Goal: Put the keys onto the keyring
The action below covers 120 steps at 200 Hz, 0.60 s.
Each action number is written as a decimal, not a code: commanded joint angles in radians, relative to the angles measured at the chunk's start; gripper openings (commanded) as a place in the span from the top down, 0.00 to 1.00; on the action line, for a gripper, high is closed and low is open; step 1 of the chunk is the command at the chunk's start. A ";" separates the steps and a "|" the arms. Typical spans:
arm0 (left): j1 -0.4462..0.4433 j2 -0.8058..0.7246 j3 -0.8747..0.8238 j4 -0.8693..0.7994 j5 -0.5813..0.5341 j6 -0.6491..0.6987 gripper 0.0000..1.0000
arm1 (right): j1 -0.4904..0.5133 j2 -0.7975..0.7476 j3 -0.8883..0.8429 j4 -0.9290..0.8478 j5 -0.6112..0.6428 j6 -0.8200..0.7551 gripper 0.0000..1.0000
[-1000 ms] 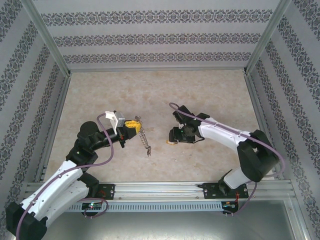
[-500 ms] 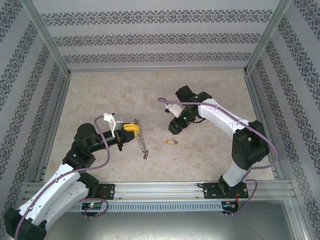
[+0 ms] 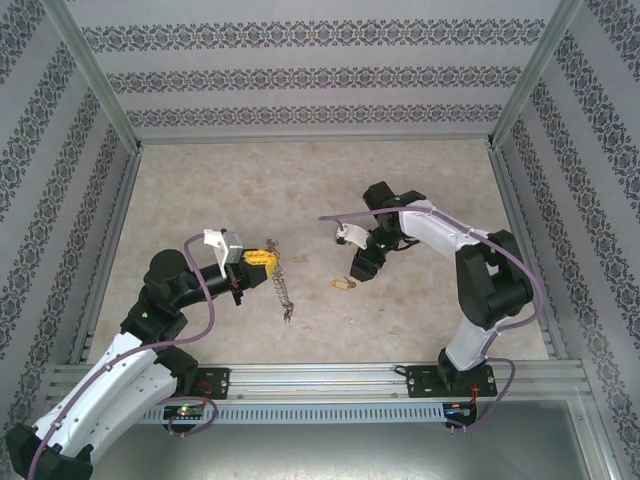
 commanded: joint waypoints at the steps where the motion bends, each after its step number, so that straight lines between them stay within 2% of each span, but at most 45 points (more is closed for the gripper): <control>1: 0.008 -0.034 0.030 -0.007 0.011 0.003 1.00 | 0.005 0.039 0.011 -0.010 -0.037 -0.069 0.43; 46: 0.008 -0.017 0.021 0.022 0.018 -0.009 1.00 | 0.037 0.082 0.001 -0.003 0.016 -0.091 0.44; 120: 0.011 -0.020 0.009 0.030 0.004 -0.006 1.00 | 0.080 0.135 0.008 -0.001 0.072 -0.107 0.56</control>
